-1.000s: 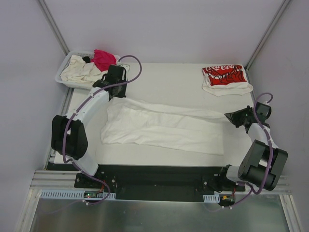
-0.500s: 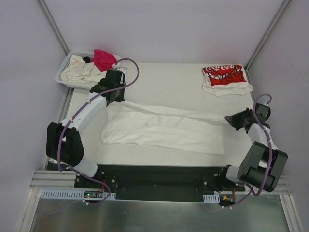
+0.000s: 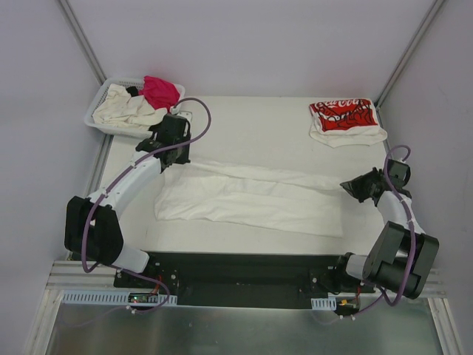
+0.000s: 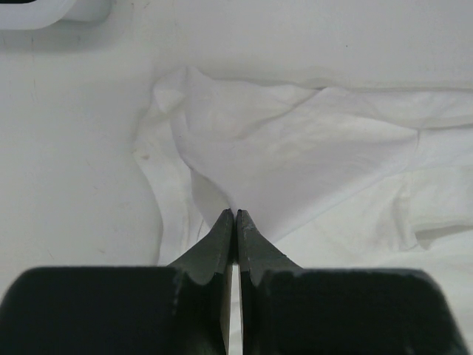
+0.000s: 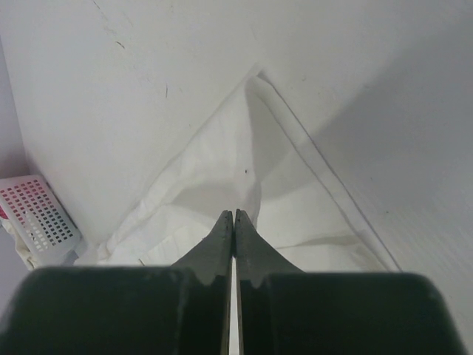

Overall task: Fold and stack the t-shirts
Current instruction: Fold the other side of the tshirt into a rectangle

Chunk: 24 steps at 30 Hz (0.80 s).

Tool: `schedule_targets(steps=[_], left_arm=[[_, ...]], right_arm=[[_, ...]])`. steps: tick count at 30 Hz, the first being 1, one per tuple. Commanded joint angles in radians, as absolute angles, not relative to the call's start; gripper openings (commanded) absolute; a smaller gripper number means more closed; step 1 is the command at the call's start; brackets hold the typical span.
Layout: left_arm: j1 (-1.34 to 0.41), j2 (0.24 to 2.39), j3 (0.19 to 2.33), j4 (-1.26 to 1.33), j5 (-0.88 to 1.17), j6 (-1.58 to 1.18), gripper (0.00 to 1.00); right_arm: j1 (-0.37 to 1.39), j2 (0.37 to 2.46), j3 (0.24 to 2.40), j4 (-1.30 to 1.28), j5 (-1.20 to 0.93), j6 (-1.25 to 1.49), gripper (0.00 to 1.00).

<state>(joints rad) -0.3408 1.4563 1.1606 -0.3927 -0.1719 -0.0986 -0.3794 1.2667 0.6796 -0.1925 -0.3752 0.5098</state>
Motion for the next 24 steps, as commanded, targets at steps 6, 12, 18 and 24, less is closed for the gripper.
schedule_targets(steps=[6, 12, 18, 24], left_arm=[[-0.354, 1.391, 1.106, -0.37, -0.199, -0.138, 0.0], [-0.36, 1.373, 1.072, -0.371, -0.202, -0.156, 0.0], [-0.364, 1.361, 1.039, -0.371, -0.219, -0.164, 0.0], [-0.365, 1.351, 1.011, -0.371, -0.23, -0.176, 0.0]], right_arm=[[-0.364, 1.21, 0.649, -0.267, -0.348, 0.462, 0.01], [-0.364, 1.2, 0.64, -0.293, -0.336, 0.442, 0.01], [-0.364, 1.19, 0.637, -0.322, -0.316, 0.416, 0.01], [-0.364, 1.193, 0.635, -0.342, -0.302, 0.402, 0.01]])
